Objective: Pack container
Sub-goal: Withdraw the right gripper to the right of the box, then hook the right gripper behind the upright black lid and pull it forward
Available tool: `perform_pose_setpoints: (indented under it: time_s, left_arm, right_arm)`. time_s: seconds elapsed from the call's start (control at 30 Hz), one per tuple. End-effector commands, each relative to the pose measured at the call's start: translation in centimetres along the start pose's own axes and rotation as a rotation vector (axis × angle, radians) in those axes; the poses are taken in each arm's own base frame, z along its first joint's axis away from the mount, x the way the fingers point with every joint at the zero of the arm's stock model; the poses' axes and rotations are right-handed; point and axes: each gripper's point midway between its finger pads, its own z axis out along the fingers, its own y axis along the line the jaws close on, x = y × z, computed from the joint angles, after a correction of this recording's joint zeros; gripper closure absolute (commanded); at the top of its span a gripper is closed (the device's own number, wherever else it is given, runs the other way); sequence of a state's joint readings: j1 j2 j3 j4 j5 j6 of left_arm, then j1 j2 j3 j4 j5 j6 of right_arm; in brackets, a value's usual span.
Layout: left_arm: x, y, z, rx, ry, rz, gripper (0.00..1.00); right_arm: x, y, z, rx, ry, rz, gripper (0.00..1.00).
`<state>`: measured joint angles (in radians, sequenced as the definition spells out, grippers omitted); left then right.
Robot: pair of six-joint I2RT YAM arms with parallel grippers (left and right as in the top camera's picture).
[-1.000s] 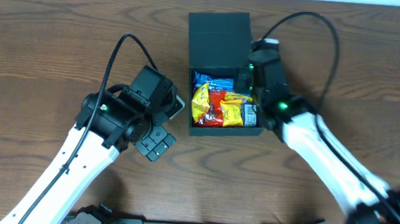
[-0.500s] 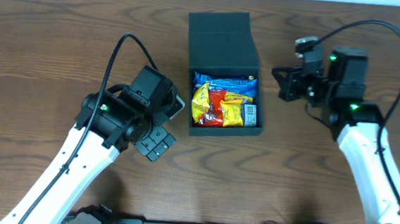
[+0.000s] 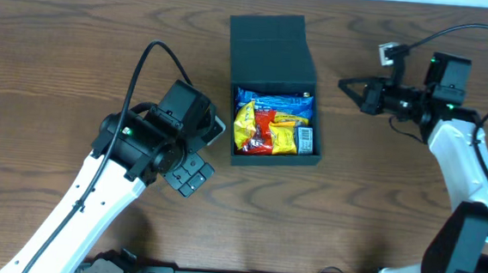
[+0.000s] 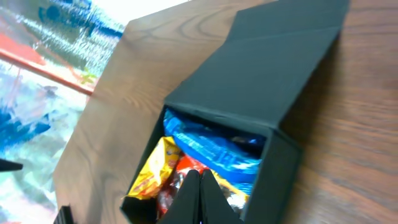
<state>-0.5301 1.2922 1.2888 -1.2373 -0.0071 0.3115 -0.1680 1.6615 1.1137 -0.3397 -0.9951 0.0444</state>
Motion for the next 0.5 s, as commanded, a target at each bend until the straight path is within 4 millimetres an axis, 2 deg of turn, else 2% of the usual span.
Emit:
perform_pose_setpoints:
  time_s: [0.0, 0.1, 0.3, 0.47]
  left_arm:
    - [0.2, 0.3, -0.1, -0.012, 0.005, 0.001, 0.05]
    - [0.2, 0.3, -0.1, -0.012, 0.005, 0.001, 0.05]
    - [0.2, 0.3, -0.1, -0.012, 0.005, 0.001, 0.05]
    - [0.2, 0.3, -0.1, -0.012, 0.004, 0.000, 0.05]
  right_arm:
    - [0.4, -2.2, 0.6, 0.001, 0.015, 0.020, 0.99]
    - [1.3, -4.2, 1.7, -0.021, 0.040, 0.029, 0.99]
    - [2.7, -4.9, 2.8, -0.084, 0.067, 0.015, 0.99]
    - [2.6, -6.2, 2.9, -0.037, 0.061, 0.037, 0.99]
